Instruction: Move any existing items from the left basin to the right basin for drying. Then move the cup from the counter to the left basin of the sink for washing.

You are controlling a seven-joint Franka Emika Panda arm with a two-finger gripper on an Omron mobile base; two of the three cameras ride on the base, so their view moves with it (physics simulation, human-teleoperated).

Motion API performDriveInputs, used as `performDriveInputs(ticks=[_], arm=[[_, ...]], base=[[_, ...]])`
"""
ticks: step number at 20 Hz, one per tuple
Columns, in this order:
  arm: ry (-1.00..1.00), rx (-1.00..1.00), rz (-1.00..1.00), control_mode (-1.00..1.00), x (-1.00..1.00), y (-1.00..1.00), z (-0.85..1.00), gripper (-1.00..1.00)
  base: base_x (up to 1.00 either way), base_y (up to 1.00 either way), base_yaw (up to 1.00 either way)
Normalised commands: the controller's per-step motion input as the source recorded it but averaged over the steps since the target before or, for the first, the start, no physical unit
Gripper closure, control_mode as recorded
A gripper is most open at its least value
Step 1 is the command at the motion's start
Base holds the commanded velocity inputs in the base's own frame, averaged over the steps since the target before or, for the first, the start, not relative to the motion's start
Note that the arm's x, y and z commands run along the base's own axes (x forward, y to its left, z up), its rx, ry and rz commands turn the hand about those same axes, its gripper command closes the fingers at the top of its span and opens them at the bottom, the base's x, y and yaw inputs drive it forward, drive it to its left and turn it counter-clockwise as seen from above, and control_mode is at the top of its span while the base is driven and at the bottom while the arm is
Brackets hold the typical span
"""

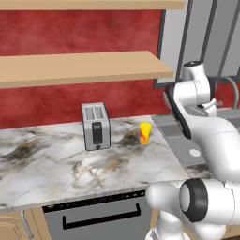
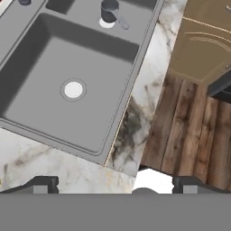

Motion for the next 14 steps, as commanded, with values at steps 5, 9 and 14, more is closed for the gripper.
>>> performDriveInputs(ticks=[5,9,14], arm=[[-0.04,0.02,0.1,-1.0,0.0,0.44,0.0,-1.0],[-0.03,0.04,0.14,-1.0,0.06,0.26,0.0,-1.0],[-0.04,0.05,0.13,-1.0,0.14,0.07,0.0,-1.0]], base=[[0.0,0.0,0.0],[0.0,0.0,0.0],[0.0,0.0,0.0]])
